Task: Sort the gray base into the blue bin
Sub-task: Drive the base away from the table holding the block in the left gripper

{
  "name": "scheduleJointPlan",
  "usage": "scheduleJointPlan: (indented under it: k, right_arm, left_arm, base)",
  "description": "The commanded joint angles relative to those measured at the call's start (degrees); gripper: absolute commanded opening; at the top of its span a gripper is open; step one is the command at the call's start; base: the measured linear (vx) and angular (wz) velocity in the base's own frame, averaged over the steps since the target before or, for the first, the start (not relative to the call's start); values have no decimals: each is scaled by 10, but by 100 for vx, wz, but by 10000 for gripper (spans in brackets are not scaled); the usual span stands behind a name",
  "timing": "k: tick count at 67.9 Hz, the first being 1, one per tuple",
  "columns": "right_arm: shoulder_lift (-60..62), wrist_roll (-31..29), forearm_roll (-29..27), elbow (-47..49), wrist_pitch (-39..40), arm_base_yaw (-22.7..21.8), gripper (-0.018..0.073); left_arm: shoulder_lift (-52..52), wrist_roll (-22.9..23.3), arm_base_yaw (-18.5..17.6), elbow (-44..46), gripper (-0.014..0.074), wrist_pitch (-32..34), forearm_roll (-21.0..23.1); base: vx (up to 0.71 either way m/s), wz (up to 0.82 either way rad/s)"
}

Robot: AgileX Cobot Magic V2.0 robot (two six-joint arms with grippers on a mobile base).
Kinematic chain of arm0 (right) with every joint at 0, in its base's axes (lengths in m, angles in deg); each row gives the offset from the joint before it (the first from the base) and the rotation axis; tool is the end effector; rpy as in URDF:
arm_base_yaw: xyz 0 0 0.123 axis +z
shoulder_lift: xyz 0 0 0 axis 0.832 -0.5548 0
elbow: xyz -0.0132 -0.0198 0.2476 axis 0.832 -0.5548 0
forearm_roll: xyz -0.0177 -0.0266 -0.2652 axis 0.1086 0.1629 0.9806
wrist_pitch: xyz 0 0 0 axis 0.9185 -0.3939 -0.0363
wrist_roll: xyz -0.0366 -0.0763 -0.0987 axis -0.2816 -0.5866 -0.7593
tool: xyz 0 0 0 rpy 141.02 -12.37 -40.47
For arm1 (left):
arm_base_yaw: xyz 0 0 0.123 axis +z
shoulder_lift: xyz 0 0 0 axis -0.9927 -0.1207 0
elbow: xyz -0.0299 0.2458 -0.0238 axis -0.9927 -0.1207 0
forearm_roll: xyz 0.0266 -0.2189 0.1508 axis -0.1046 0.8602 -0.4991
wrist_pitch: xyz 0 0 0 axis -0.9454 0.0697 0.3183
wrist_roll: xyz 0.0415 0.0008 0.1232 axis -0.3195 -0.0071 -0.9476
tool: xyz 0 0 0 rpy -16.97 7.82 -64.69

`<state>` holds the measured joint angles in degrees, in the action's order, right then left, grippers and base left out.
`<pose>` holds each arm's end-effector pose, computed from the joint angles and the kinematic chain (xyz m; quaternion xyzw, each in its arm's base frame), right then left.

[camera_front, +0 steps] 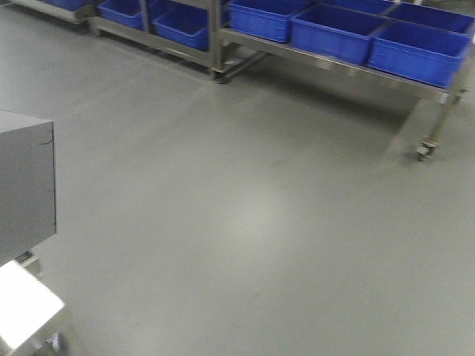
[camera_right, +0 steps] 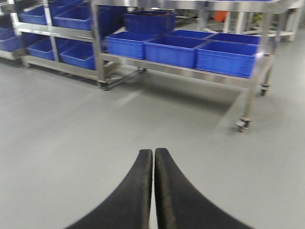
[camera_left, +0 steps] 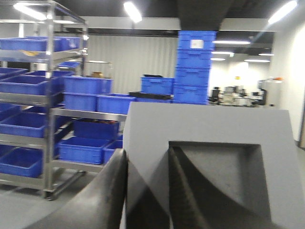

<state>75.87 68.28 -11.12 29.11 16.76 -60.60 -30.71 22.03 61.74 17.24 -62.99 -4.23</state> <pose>0.1465 -0.0108 0.1777 0.0354 0.7596 -0.0173 0.6492 0.1398 -0.0569 0.3547 0.0729 0.6141 -0.2097 0.7574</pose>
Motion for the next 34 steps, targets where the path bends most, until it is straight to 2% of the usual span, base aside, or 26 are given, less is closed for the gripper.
scheduleJointPlan:
  k: [1, 34]
  right_arm:
    - [-10, -7, 4, -1, 42, -3, -5]
    - [-10, -7, 4, -1, 42, -3, -5]
  left_arm:
    - [-4, 3, -3, 16, 4, 55, 8]
    - [-4, 3, -3, 16, 4, 55, 8]
  base:
    - [4, -58]
    - [7, -61]
